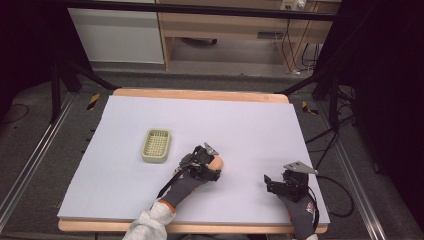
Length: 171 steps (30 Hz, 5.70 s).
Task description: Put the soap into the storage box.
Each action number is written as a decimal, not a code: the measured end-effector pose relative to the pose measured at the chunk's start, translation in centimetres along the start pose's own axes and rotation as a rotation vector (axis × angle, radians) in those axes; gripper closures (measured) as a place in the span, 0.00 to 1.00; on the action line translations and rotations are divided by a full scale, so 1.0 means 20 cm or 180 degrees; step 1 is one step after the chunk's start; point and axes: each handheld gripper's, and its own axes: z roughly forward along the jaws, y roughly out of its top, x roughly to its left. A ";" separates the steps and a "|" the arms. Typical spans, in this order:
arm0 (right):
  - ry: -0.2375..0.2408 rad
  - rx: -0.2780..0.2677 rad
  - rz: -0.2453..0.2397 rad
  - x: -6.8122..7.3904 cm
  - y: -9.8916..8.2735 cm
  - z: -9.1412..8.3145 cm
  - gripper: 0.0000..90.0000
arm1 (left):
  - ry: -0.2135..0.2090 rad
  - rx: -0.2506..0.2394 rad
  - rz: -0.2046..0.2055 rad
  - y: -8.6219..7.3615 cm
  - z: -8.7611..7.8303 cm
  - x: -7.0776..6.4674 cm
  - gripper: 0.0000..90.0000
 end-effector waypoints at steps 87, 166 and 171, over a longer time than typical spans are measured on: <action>-0.0018 0.0015 -0.0014 0.00 0.00 0.01 0.09 | 0.0462 -0.0428 -0.0530 -0.18 -0.53 0.50 0.35; 0.0011 0.0052 0.0001 0.01 0.01 0.03 0.09 | 0.0773 -0.0284 -0.0961 -0.25 -0.37 0.80 0.35; 0.0012 0.0056 0.0016 0.01 0.01 0.03 0.08 | 0.0768 -0.0244 -0.0950 -0.25 -0.35 0.80 0.35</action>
